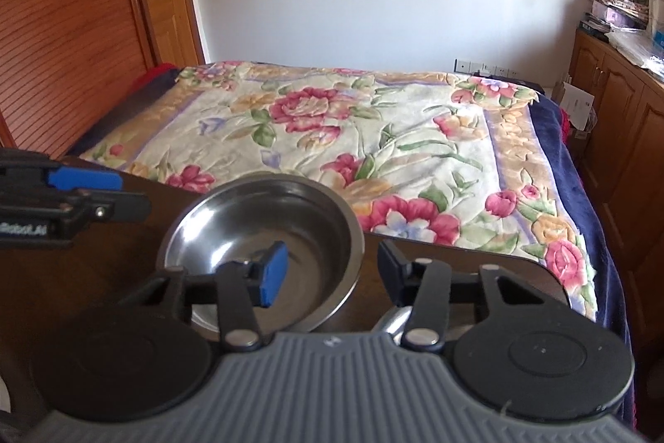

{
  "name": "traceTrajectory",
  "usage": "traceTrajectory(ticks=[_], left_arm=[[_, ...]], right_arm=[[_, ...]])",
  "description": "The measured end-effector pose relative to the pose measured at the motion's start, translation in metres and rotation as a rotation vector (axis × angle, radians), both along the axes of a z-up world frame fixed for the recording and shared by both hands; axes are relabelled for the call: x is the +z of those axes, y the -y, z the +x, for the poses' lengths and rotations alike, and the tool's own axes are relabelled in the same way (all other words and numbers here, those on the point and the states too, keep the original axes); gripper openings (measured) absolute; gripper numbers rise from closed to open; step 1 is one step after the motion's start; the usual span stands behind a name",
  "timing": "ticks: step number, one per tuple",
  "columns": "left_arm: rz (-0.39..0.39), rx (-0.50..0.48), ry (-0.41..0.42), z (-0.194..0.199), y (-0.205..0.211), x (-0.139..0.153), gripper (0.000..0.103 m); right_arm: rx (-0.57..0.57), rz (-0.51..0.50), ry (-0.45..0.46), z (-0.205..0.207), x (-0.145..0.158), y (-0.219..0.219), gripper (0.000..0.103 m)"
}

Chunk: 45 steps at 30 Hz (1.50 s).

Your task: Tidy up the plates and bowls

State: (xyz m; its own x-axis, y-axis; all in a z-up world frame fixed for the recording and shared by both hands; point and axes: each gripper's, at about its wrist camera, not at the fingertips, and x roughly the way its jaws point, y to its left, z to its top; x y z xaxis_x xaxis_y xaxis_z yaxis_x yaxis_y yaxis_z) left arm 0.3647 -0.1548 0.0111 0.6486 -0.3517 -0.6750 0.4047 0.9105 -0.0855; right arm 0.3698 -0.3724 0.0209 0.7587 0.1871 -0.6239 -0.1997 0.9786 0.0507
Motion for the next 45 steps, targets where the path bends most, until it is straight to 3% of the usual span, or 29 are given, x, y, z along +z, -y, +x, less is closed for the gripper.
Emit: traceTrajectory(ticks=[4, 11, 17, 25, 34, 45], left_arm=[[-0.002, -0.020, -0.011, -0.002, 0.002, -0.004, 0.039], [0.024, -0.041, -0.028, -0.003, 0.006, -0.010, 0.024], [0.024, -0.037, -0.046, -0.001, 0.003, -0.016, 0.023], [0.008, -0.023, -0.074, -0.003, -0.002, -0.017, 0.018], [-0.019, -0.033, -0.050, -0.028, -0.015, 0.005, 0.014], [-0.041, -0.070, 0.040, -0.083, -0.030, 0.046, 0.014]], right_arm=[[0.004, -0.001, -0.012, 0.003, -0.001, -0.001, 0.045], [0.007, 0.007, -0.026, 0.005, -0.003, -0.005, 0.034], [0.015, 0.009, -0.037, 0.004, -0.006, -0.007, 0.022], [0.032, 0.028, -0.058, 0.003, -0.010, -0.013, 0.020], [0.034, 0.106, -0.066, -0.005, -0.005, -0.008, 0.013], [0.044, 0.164, -0.001, -0.044, 0.026, -0.006, 0.011]])
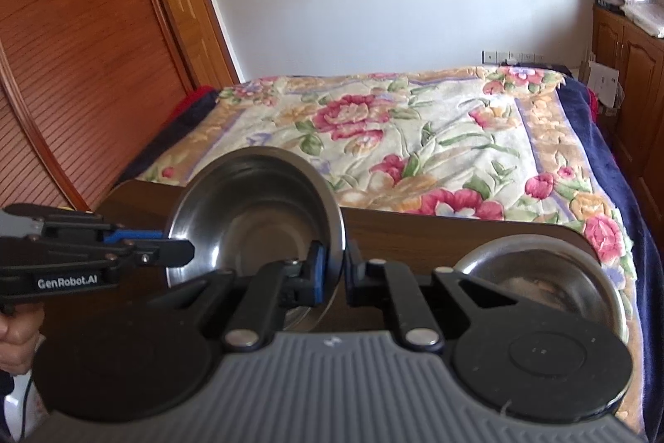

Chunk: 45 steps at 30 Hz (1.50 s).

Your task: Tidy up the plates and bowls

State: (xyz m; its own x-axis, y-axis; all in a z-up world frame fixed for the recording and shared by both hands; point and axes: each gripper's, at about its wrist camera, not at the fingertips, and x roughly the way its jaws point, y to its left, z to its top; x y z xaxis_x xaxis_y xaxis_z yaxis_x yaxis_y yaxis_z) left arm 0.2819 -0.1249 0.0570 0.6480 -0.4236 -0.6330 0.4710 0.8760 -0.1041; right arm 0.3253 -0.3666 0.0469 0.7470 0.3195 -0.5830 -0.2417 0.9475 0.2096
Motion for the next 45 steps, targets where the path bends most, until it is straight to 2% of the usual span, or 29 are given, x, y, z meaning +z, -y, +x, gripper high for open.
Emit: traceTrajectory(ticks=[5, 14, 30, 35, 45], left_arm=[[-0.012, -0.019, 0.036, -0.030, -0.008, 0.013, 0.014], [-0.038, -0.049, 0.063, -0.078, -0.021, 0.011, 0.014], [-0.079, -0.083, 0.018, -0.138, -0.042, -0.029, 0.014], [-0.058, -0.083, -0.001, -0.141, -0.041, -0.040, 0.014], [0.028, -0.099, 0.027, -0.143, -0.037, -0.054, 0.014]], right_arm=[[0.005, 0.001, 0.036, -0.023, 0.014, -0.002, 0.011], [0.009, -0.009, 0.083, -0.067, 0.030, -0.006, 0.011], [0.031, -0.007, 0.053, -0.131, 0.005, -0.012, 0.012], [0.035, -0.012, 0.035, -0.143, -0.005, -0.015, 0.012], [0.051, -0.081, 0.027, -0.156, -0.018, -0.028, 0.011]])
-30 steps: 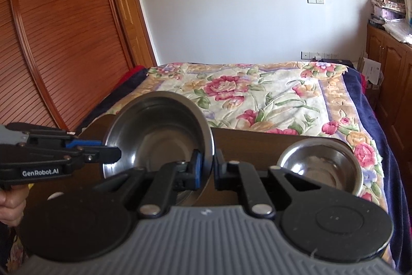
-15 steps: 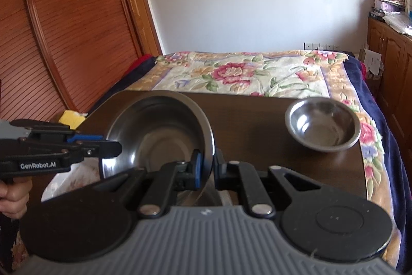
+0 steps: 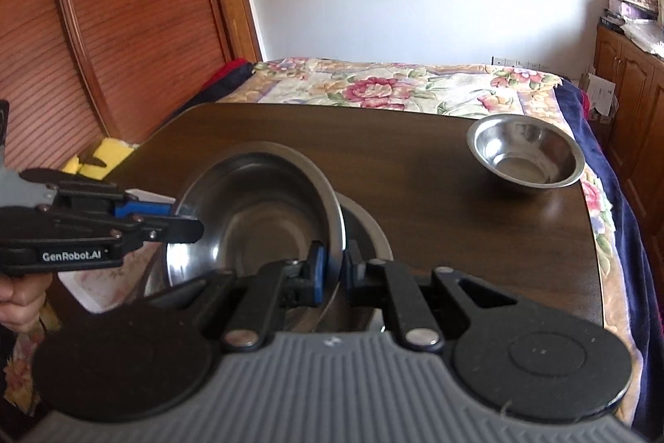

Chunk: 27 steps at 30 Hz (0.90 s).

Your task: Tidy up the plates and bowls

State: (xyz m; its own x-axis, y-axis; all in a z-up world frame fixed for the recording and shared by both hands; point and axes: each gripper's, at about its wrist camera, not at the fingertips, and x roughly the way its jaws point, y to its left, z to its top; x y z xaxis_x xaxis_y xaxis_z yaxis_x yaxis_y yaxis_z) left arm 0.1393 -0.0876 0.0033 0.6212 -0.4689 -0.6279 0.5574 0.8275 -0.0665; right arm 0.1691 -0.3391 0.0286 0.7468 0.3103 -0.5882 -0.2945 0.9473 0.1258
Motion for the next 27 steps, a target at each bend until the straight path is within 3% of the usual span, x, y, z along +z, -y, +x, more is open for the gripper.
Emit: traceTrajectory(ticks=[15, 27], left_arm=[[0.007, 0.007, 0.023, 0.002, -0.003, -0.002, 0.018], [-0.031, 0.033, 0.091, 0.011, 0.004, 0.025, 0.039]], right_arm=[[-0.001, -0.069, -0.001, 0.002, -0.015, -0.011, 0.012], [-0.038, -0.021, 0.078, -0.002, 0.000, 0.005, 0.013]])
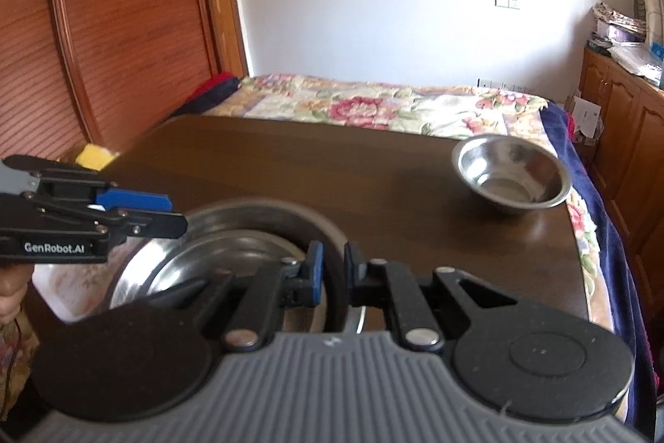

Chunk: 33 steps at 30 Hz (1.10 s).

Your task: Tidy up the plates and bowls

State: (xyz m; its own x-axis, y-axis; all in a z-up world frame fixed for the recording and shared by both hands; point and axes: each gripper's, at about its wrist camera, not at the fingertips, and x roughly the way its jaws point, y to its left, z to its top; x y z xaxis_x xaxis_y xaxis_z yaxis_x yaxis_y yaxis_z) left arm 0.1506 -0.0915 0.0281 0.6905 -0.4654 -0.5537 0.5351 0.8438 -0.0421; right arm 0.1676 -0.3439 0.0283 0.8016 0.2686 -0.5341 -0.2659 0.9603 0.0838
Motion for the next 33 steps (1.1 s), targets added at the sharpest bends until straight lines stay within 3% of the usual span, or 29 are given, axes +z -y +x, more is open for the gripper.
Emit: traceTrajectory(ticks=[22, 29, 31, 33], left_arm=[[0.028, -0.012, 0.030, 0.026, 0.035, 0.007, 0.042], [0.021, 0.000, 0.039, 0.037, 0.048, 0.009, 0.058], [0.022, 0.002, 0.041, 0.039, 0.052, 0.010, 0.062], [0.022, 0.007, 0.044, 0.042, 0.057, 0.011, 0.068]], right_arm=[[-0.108, 0.010, 0.102, 0.015, 0.013, 0.044, 0.013], [-0.151, 0.017, 0.124, 0.025, 0.013, 0.063, 0.013], [-0.172, 0.023, 0.128, 0.028, 0.012, 0.069, 0.015], [-0.193, 0.032, 0.132, 0.031, 0.010, 0.076, 0.036]])
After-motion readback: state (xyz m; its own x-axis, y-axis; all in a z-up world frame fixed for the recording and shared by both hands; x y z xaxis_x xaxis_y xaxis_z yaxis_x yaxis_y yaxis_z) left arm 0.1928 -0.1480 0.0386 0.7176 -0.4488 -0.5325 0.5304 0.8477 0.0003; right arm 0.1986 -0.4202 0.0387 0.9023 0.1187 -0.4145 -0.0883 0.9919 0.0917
